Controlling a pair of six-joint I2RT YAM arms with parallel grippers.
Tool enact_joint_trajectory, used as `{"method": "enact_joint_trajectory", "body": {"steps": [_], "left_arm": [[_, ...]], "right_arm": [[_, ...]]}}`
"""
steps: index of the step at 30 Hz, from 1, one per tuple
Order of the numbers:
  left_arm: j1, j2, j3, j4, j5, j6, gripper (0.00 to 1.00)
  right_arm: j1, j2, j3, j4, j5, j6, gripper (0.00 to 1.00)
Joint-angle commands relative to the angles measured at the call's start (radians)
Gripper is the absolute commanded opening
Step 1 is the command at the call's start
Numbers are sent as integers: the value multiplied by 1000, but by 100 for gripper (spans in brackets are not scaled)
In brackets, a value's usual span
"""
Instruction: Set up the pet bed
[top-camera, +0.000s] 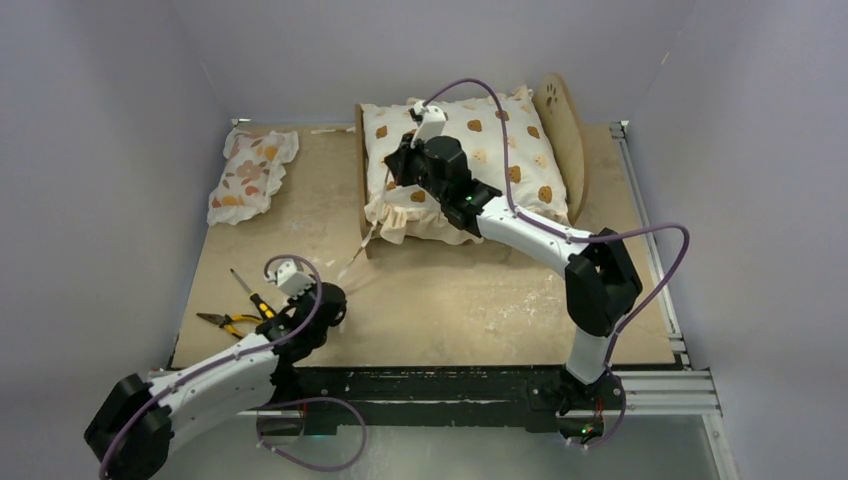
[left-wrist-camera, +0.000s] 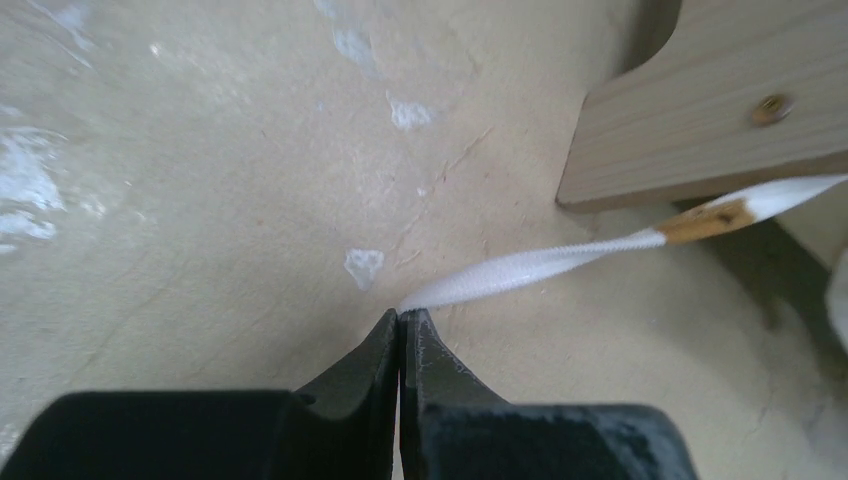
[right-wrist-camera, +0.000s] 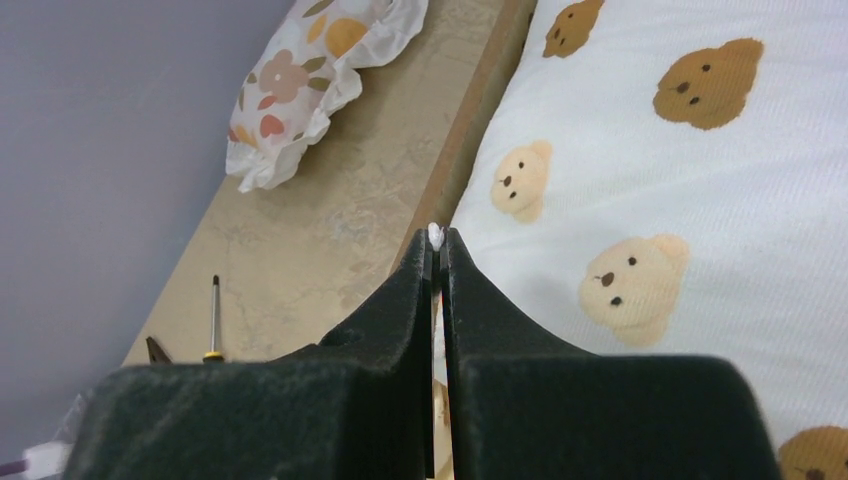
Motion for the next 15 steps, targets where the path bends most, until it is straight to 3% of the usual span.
{"method": "enact_joint_trajectory", "body": {"steps": [1, 8, 15], "left_arm": [[-10, -193, 59, -294, -181, -84, 0], [-10, -365, 47, -568, -261, -283, 0], [-10, -255, 39, -436, -213, -187, 0]], "right_arm": [[-34, 4, 64, 127, 29, -47, 0], [-112, 26, 60, 128, 66, -7, 0], [-126, -4, 19, 174, -62, -38, 0]]}}
